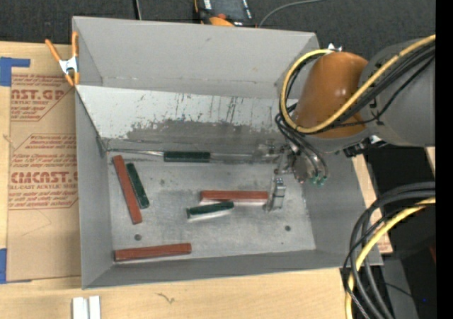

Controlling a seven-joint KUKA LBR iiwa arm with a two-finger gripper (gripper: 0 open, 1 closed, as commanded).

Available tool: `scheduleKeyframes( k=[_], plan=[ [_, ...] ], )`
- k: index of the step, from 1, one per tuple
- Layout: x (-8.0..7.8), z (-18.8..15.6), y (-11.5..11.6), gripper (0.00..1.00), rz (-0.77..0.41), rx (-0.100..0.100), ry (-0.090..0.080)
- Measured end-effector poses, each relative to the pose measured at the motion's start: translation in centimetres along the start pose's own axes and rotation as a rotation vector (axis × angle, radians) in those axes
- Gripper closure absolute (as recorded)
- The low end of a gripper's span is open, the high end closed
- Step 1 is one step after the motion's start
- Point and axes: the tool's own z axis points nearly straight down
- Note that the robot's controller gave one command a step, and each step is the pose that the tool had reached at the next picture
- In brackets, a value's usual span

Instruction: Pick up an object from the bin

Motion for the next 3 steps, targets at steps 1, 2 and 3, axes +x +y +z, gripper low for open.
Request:
scheduleKeyframes(
  k=[1,2,3],
  plan=[
    [-0.6,6.5,1.1,0.0,-0.2,-0.002,0.004],
    [1.9,6.4,2.6,0.0,-0.22,-0.002,0.003],
    [1.8,6.3,2.5,1.0,-0.219,-0.001,0.0]
  ],
)
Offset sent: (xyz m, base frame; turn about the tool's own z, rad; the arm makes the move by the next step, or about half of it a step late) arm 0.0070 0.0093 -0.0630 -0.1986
